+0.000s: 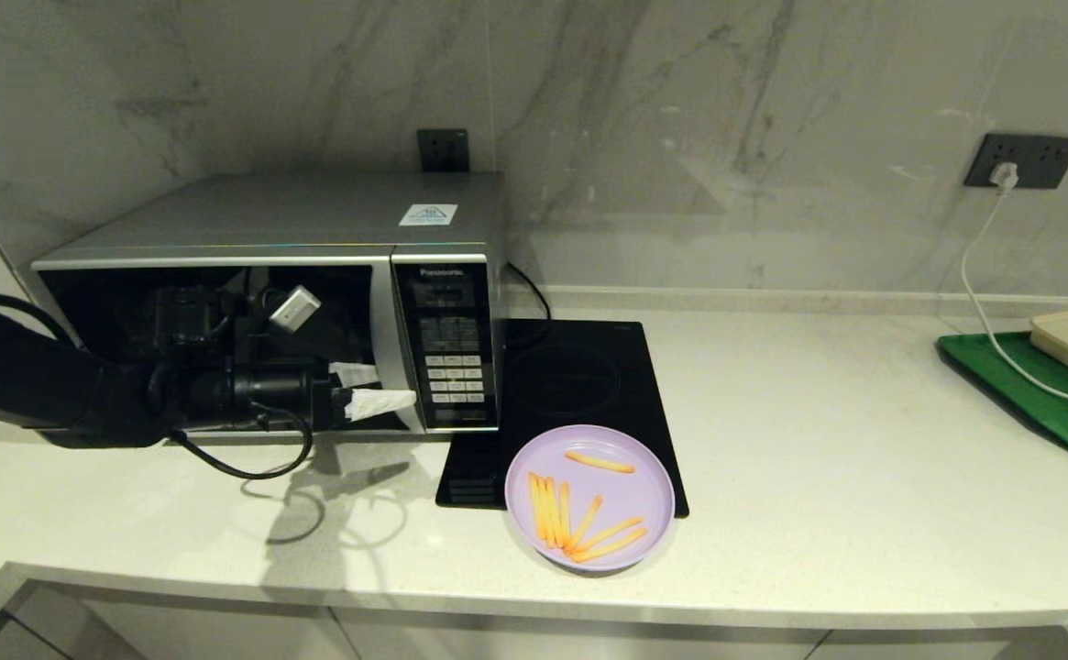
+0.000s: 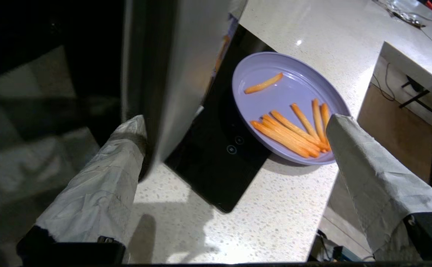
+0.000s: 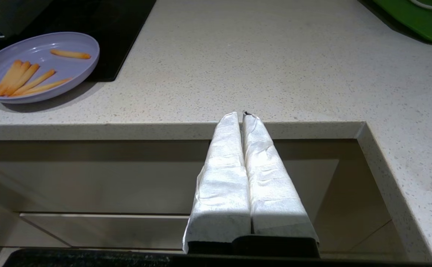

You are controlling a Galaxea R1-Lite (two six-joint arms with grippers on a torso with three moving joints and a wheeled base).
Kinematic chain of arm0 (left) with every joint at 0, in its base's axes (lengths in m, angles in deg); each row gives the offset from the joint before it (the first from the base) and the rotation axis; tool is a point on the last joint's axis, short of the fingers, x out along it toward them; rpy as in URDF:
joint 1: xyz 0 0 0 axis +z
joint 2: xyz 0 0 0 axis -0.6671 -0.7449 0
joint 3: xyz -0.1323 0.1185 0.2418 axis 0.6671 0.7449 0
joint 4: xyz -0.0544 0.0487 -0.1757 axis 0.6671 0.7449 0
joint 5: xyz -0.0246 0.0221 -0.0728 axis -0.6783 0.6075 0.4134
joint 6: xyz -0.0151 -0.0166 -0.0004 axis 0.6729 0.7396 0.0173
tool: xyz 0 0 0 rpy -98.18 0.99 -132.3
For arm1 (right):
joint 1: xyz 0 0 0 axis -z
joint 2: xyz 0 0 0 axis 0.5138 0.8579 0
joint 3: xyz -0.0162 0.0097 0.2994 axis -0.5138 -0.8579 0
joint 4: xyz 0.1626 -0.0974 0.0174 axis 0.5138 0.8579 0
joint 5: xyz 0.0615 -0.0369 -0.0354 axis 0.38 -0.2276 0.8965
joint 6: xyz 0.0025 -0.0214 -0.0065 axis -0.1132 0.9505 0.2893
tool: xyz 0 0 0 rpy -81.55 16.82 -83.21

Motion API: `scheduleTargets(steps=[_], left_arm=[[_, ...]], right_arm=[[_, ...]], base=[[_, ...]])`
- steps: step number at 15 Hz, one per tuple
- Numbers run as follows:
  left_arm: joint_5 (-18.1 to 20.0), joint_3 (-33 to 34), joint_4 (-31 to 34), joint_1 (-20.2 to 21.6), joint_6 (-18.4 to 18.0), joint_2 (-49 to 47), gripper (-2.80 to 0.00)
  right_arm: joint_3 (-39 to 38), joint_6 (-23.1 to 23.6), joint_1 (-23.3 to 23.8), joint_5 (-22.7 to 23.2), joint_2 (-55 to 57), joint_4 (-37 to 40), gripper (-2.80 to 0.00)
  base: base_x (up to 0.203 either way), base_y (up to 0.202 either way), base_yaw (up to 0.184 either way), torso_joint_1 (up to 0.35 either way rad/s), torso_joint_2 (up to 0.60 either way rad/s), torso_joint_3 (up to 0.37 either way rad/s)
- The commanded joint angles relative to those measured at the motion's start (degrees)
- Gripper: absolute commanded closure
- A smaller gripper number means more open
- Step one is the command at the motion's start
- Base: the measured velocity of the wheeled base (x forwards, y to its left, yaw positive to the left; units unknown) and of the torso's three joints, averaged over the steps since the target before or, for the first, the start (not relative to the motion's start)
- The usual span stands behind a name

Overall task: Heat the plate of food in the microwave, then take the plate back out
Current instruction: Open the microwave oven

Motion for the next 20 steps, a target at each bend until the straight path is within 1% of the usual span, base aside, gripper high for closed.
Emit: scheduleTargets(steps=[1,2,6,13,14,15,16,17,20], left_arm=[[0.6,0.2,-3.0,-0.2,0.0,-1.7,-2.8],[1.8,0.3,-4.0,-0.1,0.3,-2.0,-2.8],[4.7,0.3,-4.0,0.0,1.8,-1.9,-2.8],[9.4,1.3,-3.8,0.3,2.2,-1.5,-2.8],[9.7,1.9,-3.6,0.4,3.5,-1.0,-2.8],[10.5,2.2,-3.5,0.5,5.5,0.1,-2.8],[12.2,2.8,-3.6,1.0,7.2,0.8,-2.8],[14.0,3.5,-3.6,1.7,7.6,1.1,-2.8],[13.9,6.1,-3.8,2.6,6.7,1.1,-2.8]], right_arm=[[0.0,0.0,0.0,0.0,0.0,0.0,0.0],[0.0,0.0,0.0,0.0,0.0,0.0,0.0],[0.0,0.0,0.0,0.0,0.0,0.0,0.0],[0.0,0.0,0.0,0.0,0.0,0.0,0.0],[0.0,0.0,0.0,0.0,0.0,0.0,0.0],[0.0,0.0,0.0,0.0,0.0,0.0,0.0],[0.0,0.0,0.0,0.0,0.0,0.0,0.0],[0.0,0.0,0.0,0.0,0.0,0.0,0.0],[0.0,0.0,0.0,0.0,0.0,0.0,0.0]], base=[[0.0,0.0,0.0,0.0,0.0,0.0],[0.0,0.0,0.0,0.0,0.0,0.0],[0.0,0.0,0.0,0.0,0.0,0.0],[0.0,0.0,0.0,0.0,0.0,0.0],[0.0,0.0,0.0,0.0,0.0,0.0],[0.0,0.0,0.0,0.0,0.0,0.0],[0.0,0.0,0.0,0.0,0.0,0.0],[0.0,0.0,0.0,0.0,0.0,0.0],[0.0,0.0,0.0,0.0,0.0,0.0]])
